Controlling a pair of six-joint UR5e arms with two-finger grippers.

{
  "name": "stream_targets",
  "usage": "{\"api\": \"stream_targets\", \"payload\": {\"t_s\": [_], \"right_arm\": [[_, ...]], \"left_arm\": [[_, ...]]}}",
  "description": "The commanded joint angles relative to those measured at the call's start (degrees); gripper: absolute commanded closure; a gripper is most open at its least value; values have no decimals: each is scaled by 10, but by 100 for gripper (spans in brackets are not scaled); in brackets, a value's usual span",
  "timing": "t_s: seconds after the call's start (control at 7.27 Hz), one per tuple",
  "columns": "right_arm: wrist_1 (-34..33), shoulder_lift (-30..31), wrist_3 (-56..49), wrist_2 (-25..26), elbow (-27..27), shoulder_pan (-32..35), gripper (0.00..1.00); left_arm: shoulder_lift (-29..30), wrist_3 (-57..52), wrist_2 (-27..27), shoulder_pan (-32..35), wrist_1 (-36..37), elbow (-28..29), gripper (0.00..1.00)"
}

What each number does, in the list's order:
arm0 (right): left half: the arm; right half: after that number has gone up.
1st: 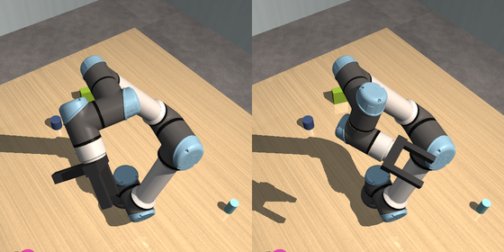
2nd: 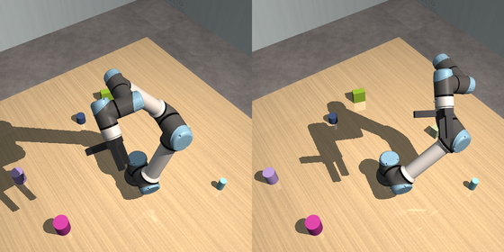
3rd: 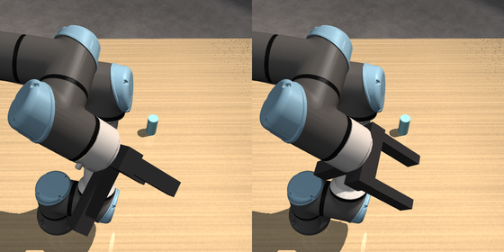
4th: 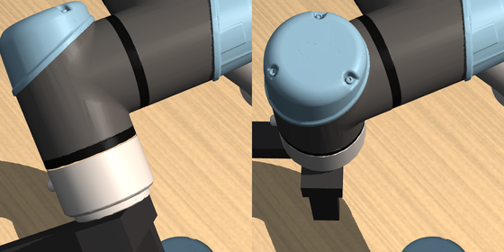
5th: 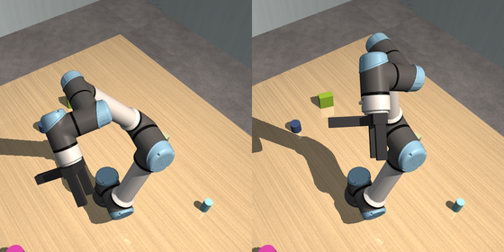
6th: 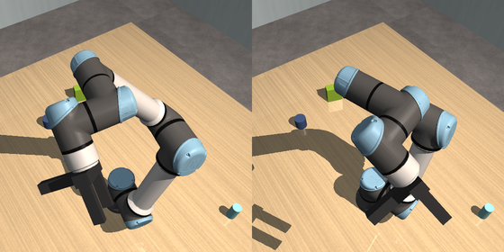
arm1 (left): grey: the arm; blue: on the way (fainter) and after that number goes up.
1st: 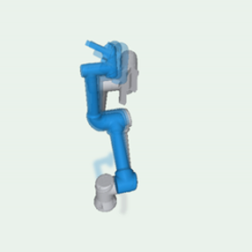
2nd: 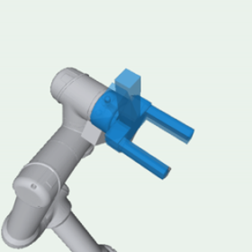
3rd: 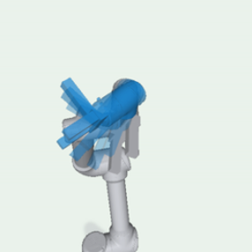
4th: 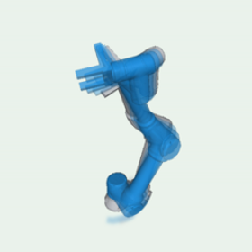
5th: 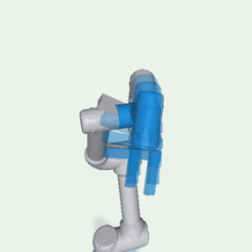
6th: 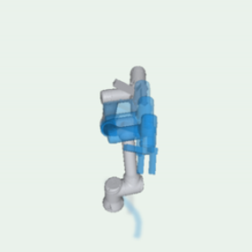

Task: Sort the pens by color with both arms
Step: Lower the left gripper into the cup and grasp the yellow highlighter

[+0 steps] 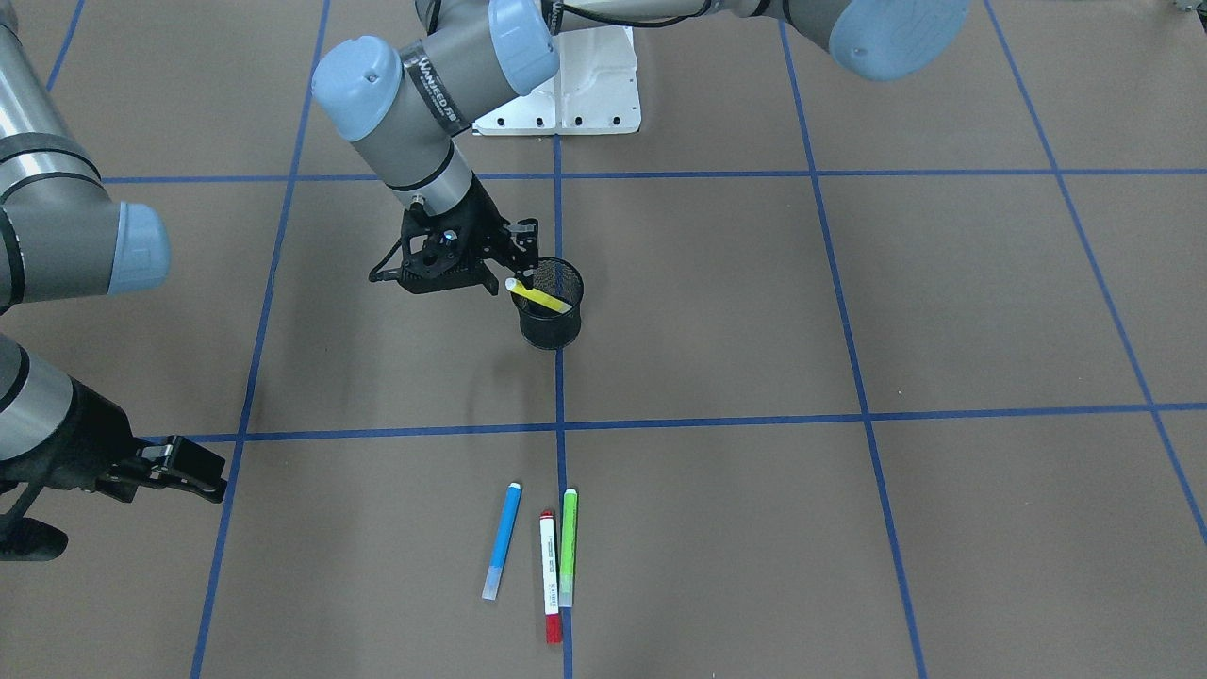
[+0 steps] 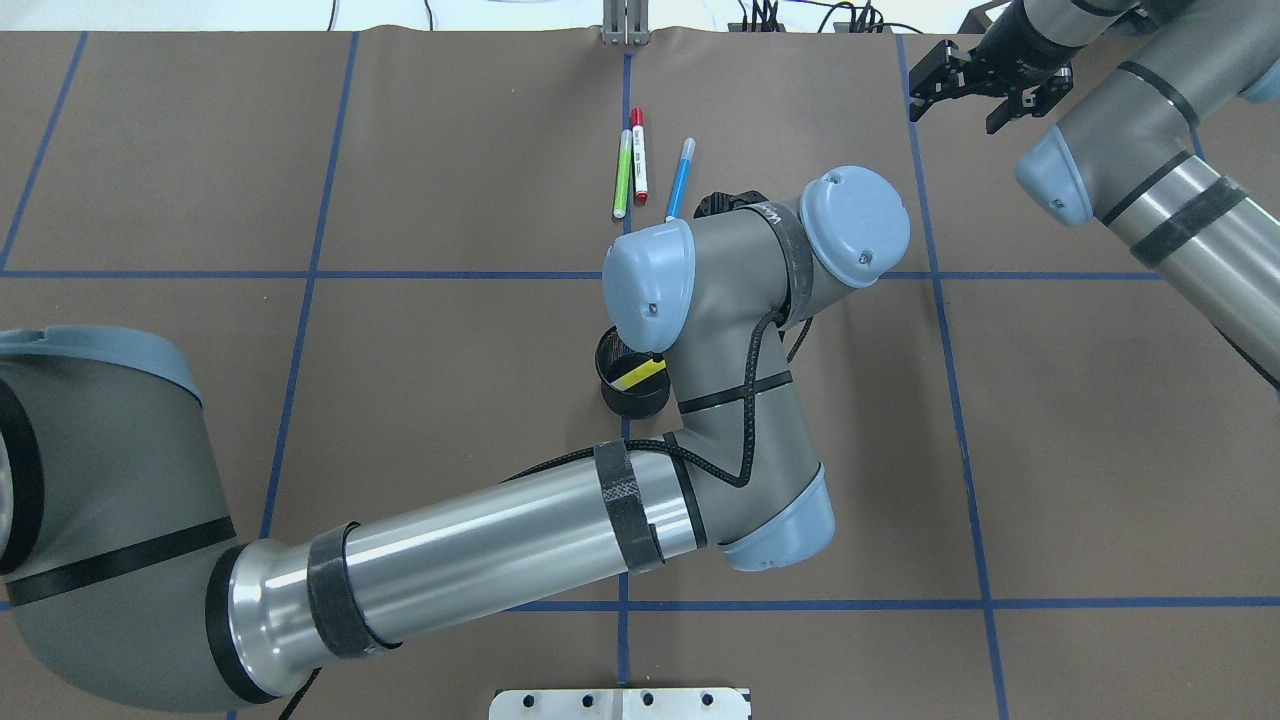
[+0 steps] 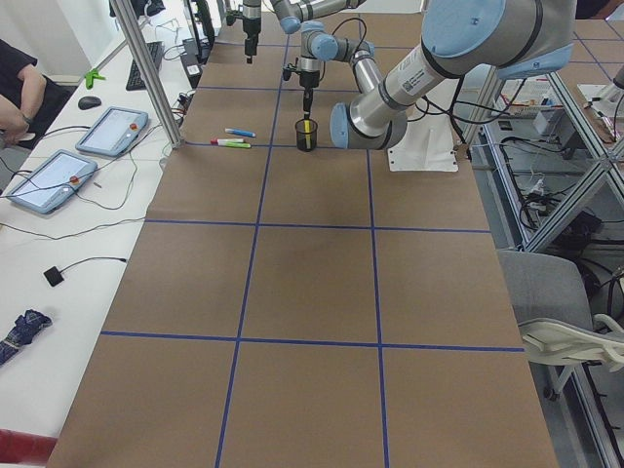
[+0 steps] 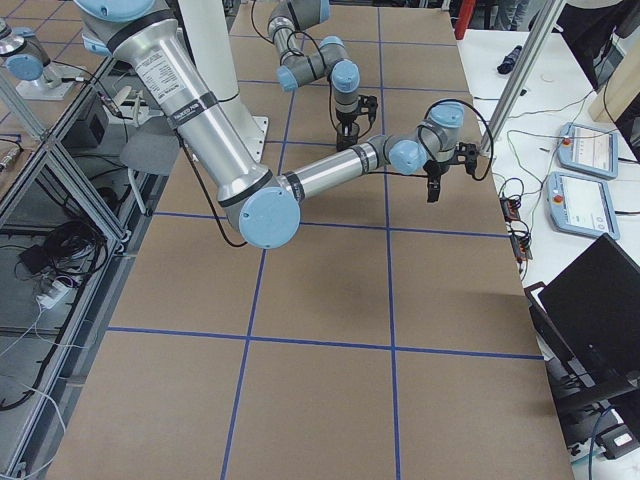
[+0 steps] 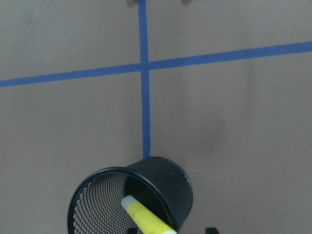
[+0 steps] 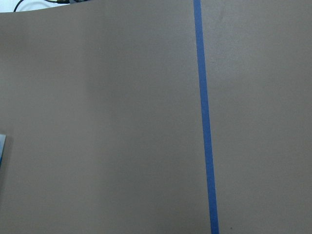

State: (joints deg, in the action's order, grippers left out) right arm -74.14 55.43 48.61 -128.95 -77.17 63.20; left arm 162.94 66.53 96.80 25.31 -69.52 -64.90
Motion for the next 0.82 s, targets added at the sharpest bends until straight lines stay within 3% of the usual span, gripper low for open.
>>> {"api": "stream_targets", "payload": {"t_s": [0.0, 0.27, 0.55, 0.69], "right_arm": [[0, -1, 0, 1, -1, 0, 0], [0, -1, 1, 0, -5, 0, 0], [0, -1, 1, 0, -7, 0, 0], [0, -2, 2, 0, -9, 0, 0]], "left_arm": [[-1, 11, -2, 0, 1, -2, 66], [-1, 14, -4, 3, 5, -6, 75], [-2, 18, -13, 6, 11, -9, 91], [-11, 24, -16, 11, 13, -25, 92]]}}
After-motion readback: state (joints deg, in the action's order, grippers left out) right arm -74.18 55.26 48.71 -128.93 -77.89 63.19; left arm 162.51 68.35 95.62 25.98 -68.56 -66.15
